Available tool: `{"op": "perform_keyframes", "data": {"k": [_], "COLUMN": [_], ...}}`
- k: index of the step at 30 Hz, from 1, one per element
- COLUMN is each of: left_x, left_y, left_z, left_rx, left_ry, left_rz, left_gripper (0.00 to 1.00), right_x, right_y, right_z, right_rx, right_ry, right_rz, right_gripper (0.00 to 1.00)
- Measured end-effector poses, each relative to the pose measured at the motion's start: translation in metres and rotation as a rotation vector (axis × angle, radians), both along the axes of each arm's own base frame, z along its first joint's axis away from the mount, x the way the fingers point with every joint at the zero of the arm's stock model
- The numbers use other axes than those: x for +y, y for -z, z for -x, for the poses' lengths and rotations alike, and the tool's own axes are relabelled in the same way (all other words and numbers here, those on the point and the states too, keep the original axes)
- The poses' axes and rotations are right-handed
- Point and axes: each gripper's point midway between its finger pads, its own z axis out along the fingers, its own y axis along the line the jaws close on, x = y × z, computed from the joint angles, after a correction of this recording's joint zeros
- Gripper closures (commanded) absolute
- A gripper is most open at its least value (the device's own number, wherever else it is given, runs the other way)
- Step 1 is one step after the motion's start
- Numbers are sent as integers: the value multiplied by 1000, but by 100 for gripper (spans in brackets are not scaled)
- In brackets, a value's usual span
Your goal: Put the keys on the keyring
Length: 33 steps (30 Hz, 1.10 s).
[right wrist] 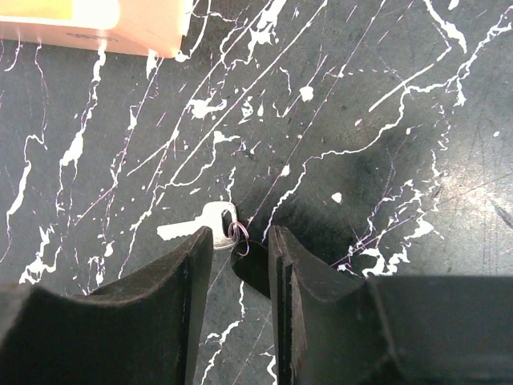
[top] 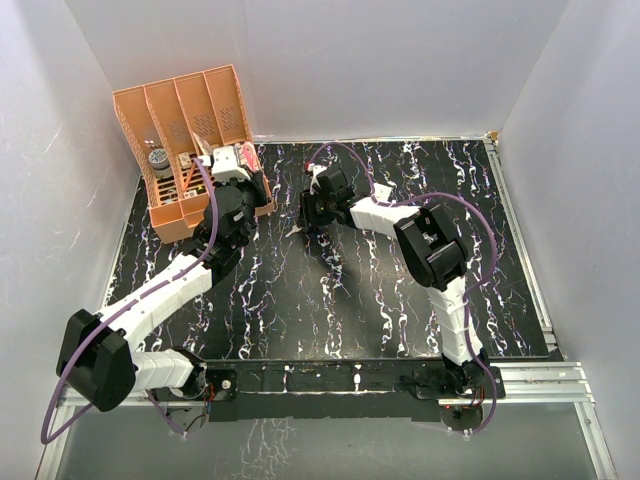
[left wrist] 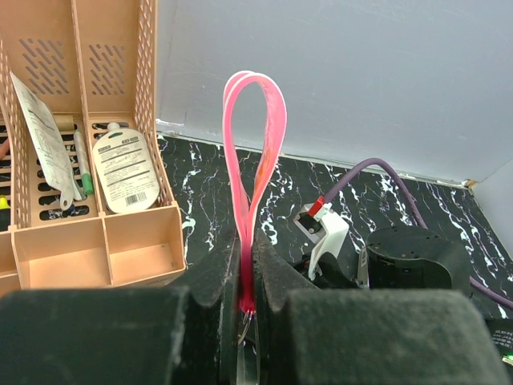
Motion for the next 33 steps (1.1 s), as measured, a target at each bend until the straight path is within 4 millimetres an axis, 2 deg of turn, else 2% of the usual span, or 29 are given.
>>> {"op": "perform_keyframes", "data": {"k": [14,33], "left_x": [0,2], "left_y": [0,0], "left_z": [0,-1], "left_rx": [0,1], "left_ry": [-1,-6], "left_rz": [1,0], "left_gripper": [100,100], "right_x": [4,2], "right_y": [2,3], "right_z": [4,2], "right_rx": [-13,-22], "right_ry": [-19,-1], "right_rz": [22,36], "right_gripper": [82,83]}}
